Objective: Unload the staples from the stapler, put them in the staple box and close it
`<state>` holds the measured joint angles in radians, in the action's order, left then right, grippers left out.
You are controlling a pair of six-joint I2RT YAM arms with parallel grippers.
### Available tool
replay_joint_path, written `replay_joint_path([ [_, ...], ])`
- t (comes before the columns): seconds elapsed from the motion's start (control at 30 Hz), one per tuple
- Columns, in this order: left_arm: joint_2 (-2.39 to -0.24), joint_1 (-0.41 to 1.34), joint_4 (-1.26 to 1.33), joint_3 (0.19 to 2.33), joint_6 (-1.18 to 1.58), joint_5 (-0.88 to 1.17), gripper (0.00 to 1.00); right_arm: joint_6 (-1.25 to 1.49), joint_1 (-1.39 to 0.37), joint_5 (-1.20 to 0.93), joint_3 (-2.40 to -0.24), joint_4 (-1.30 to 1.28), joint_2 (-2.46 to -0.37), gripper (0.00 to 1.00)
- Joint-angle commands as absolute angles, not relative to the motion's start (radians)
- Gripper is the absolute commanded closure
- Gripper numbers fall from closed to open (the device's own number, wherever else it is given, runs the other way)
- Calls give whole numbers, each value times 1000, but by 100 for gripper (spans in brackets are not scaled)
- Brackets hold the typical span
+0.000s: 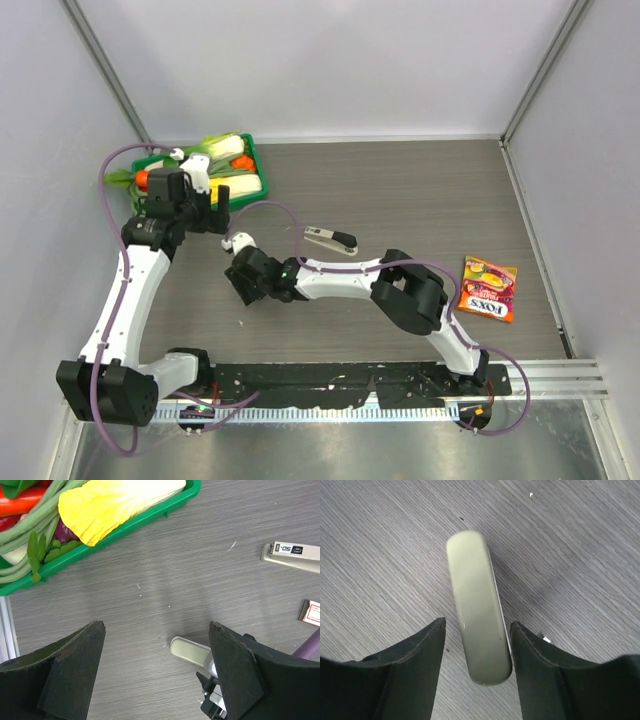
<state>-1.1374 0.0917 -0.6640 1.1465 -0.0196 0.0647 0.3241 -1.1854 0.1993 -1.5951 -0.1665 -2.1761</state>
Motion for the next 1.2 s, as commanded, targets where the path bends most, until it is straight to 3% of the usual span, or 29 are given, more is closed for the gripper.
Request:
replay_joint_path([
  [0.0,-1154,94,-647,1137,-8,69,10,305,-1186,209,-1641,-173,-2135,35],
  [0.03,-1157,95,-646,1137,-8,68,10,301,-1184,201,-1647,-189,-2126,22],
  [0.1,-1163,95,-647,1140,-8,69,9,296,-1175,184,-1663,-221,-2096,18],
  [0.3,-1172,94,-647,1137,-15,71,7,269,-1111,190,-1576,-224,-1928,17],
  [0.47,-1175,104,-643,1132,-20,72,5,192,-942,175,-1497,-247,-1800,17],
  [0.77,-1180,143,-635,1104,-23,69,5,60,-740,218,-1405,-387,-1799,16],
  [1.17,-1204,143,-635,1100,-17,172,5,-28,-727,155,-1351,-357,-1874,16],
])
